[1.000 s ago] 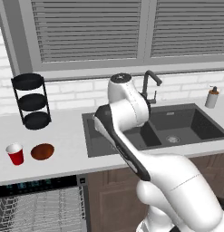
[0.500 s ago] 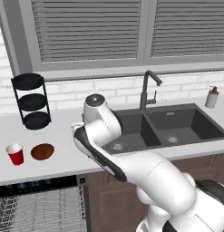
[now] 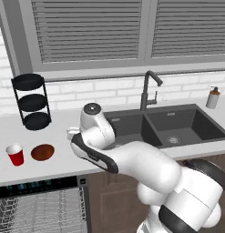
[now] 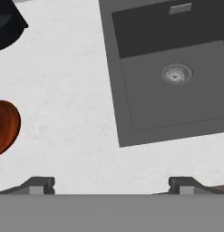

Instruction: Pick up the cup and bowl from the counter, place them in the dishwasher, and close the dishwasher door.

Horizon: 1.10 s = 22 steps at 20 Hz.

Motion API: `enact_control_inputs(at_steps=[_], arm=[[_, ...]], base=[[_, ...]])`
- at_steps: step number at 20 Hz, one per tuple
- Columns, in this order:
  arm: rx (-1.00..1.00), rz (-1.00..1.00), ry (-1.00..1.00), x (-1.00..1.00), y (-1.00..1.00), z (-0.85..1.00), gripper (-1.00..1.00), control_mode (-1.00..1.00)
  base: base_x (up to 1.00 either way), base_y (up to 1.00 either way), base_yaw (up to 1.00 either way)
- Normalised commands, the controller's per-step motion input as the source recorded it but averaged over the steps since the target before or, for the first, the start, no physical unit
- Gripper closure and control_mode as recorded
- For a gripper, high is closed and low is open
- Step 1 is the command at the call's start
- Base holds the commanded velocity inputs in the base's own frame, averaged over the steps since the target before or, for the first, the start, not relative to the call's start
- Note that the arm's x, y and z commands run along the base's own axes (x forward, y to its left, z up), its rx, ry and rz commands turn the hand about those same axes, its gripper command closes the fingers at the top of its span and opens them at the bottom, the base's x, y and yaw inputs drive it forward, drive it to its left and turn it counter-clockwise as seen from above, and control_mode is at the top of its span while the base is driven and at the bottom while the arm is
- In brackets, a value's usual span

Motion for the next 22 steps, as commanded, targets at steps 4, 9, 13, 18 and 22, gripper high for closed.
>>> enact_control_inputs(at_steps=[4, 9, 13, 18, 22], arm=[[0.20, 0.09, -0.04, 0.04, 0.09, -0.06, -1.00, -1.00], [0.12, 0.17, 0.00, -0.05, 0.25, 0.00, -1.00, -1.00], [0.00, 0.20, 0.12, -0.14, 0.44, 0.00, -1.00, -1.00], [-0.02, 0.15, 0.11, -0.01, 0.55, 0.00, -1.00, -1.00], [-0.13, 0.01, 0.20, 0.08, 0.64, 0.00, -1.00, -1.00]], base=[[0.00, 0.00, 0.00], [0.00, 0.00, 0.00], [0.00, 0.00, 0.00], [0.00, 0.00, 0.00], [0.00, 0.00, 0.00]])
